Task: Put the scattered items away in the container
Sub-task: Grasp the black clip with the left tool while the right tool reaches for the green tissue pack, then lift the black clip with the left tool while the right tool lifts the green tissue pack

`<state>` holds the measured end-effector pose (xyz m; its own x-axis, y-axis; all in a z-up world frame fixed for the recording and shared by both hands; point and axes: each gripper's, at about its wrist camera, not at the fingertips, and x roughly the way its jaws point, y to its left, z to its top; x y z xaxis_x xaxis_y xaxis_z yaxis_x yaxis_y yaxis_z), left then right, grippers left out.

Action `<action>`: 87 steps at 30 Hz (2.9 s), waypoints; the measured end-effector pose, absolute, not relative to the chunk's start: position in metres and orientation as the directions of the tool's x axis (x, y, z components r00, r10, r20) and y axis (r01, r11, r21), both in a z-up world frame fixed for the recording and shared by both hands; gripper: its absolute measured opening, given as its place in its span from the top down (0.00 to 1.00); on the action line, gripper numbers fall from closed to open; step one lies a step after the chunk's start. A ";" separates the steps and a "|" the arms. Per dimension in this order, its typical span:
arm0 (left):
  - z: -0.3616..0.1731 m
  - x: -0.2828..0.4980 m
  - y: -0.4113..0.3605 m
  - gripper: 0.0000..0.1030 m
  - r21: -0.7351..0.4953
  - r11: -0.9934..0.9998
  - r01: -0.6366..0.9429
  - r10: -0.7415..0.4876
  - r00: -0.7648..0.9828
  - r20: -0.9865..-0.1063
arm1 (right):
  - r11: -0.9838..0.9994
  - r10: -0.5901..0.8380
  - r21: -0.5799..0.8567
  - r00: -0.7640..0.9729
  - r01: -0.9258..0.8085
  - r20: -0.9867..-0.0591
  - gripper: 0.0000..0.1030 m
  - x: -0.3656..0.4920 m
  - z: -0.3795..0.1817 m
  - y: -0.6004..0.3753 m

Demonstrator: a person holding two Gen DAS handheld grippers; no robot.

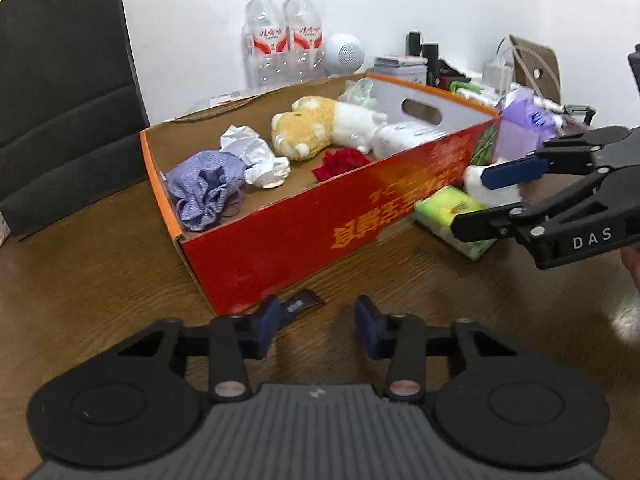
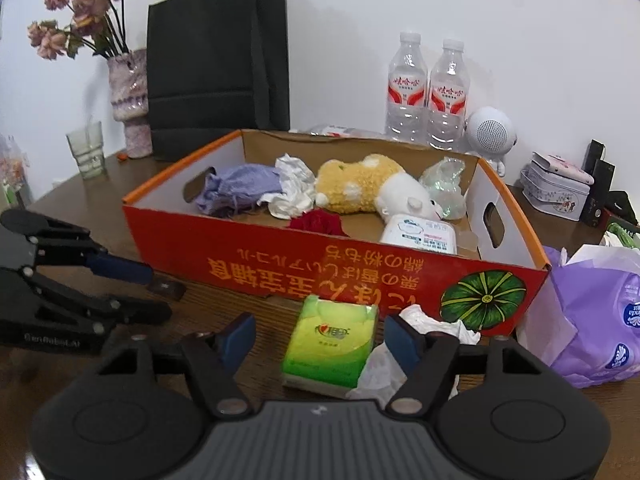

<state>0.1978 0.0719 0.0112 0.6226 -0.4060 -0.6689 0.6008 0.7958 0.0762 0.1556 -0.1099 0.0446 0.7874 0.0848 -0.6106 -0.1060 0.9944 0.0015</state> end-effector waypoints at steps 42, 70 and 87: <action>0.054 -0.063 0.029 0.88 0.018 0.995 0.100 -0.089 0.941 -0.328 | 0.993 0.094 0.097 0.923 -0.062 -0.374 0.57 -0.065 0.073 -0.090; 0.067 -0.161 0.026 0.88 0.012 0.999 0.035 -0.032 0.982 -0.187 | 0.997 0.045 0.076 0.973 -0.028 -0.225 0.57 -0.171 0.082 -0.068; 0.080 -0.087 0.030 0.88 -0.015 0.996 0.092 -0.092 0.957 -0.275 | 0.995 0.060 0.095 0.959 -0.035 -0.278 0.57 -0.102 0.099 -0.089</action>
